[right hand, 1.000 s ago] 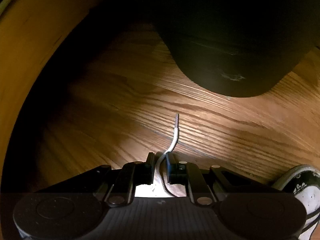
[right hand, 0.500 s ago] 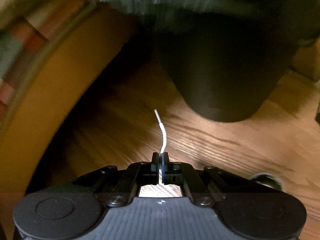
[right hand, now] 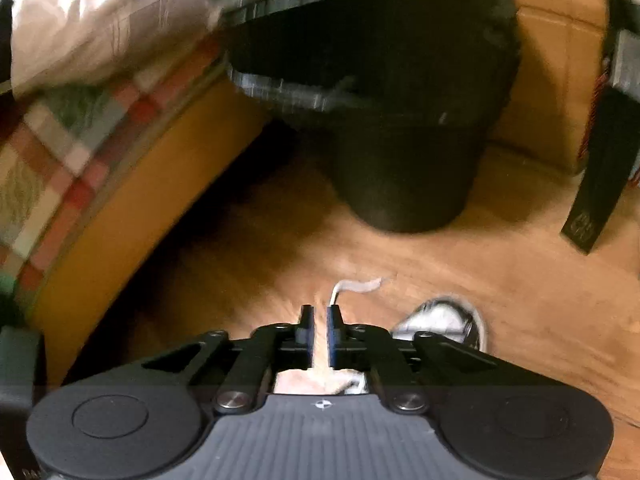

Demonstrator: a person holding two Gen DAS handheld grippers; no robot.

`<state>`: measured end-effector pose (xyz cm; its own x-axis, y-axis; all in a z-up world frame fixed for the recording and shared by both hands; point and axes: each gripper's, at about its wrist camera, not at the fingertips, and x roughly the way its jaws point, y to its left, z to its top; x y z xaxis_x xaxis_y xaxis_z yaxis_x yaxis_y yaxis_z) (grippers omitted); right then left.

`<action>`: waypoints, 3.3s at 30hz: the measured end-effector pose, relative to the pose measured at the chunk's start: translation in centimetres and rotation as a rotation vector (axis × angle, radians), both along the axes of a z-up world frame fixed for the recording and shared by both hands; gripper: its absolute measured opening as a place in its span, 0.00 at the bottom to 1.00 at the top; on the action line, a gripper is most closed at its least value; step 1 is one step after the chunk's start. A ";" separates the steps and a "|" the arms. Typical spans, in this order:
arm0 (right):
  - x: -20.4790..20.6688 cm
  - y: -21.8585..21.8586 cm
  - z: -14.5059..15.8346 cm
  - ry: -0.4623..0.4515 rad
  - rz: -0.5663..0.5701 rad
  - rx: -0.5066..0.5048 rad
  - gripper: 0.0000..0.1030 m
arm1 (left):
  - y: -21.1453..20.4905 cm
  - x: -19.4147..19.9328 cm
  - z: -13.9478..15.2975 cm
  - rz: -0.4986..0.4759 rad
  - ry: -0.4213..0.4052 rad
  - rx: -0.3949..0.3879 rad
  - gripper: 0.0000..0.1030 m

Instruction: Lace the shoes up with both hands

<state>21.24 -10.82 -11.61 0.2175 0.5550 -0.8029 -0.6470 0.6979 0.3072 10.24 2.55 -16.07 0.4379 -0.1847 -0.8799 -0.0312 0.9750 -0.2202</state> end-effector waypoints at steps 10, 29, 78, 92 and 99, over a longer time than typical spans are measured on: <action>-1.1 8.6 -4.4 -0.036 0.527 -0.429 0.21 | 1.9 -0.2 -0.5 0.089 0.040 -0.040 0.83; -1.7 10.1 -7.8 -0.126 0.563 -0.573 0.04 | 5.8 0.7 -1.0 0.237 0.089 -0.072 0.80; -12.5 -4.5 2.7 -0.163 0.362 -0.139 0.18 | 7.8 1.2 -4.9 0.378 -0.137 -0.657 0.04; -4.3 -8.8 6.0 -0.010 -0.099 0.374 0.39 | -0.3 -2.8 6.8 -0.117 -0.527 -0.149 0.04; -3.3 -7.8 4.0 0.178 -0.118 0.434 0.30 | -2.2 -4.4 8.1 -0.208 -0.602 -0.039 0.05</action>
